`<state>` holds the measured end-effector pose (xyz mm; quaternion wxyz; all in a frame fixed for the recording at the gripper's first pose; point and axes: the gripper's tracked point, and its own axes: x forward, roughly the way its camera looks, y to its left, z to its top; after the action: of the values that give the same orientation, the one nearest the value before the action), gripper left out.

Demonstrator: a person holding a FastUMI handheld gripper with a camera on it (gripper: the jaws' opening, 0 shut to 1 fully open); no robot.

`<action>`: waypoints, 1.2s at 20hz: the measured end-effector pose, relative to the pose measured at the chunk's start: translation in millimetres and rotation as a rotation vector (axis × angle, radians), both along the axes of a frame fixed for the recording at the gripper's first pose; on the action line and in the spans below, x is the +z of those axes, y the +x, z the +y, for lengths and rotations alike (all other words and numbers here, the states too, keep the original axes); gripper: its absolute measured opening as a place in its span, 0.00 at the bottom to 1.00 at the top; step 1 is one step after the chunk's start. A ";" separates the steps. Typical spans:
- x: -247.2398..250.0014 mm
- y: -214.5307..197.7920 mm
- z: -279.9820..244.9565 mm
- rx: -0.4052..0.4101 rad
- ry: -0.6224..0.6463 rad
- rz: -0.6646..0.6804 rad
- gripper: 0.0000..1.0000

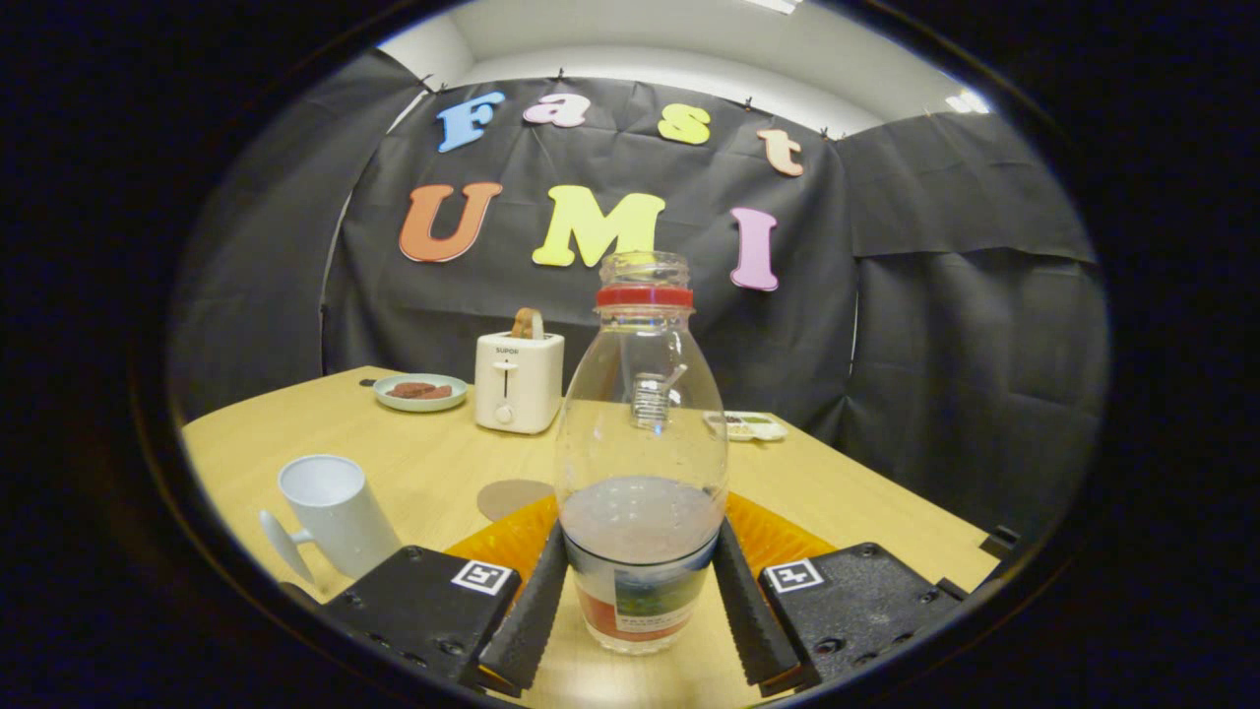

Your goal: Take the bottle from table, then pour the juice into the cup, finally place the bottle on the coaster

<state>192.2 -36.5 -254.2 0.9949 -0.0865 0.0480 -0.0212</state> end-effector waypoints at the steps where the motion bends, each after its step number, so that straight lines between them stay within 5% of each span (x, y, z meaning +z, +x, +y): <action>1: 5.7 -2.6 -0.8 -0.005 -0.015 0.000 0.79; 11: 56.0 -21.9 4.3 0.016 -0.193 -0.006 0.79; 24: 54.9 3.6 36.0 0.032 -0.695 -0.020 0.79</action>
<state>195.9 -0.5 -199.3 0.9065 -0.4208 0.0267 -0.0216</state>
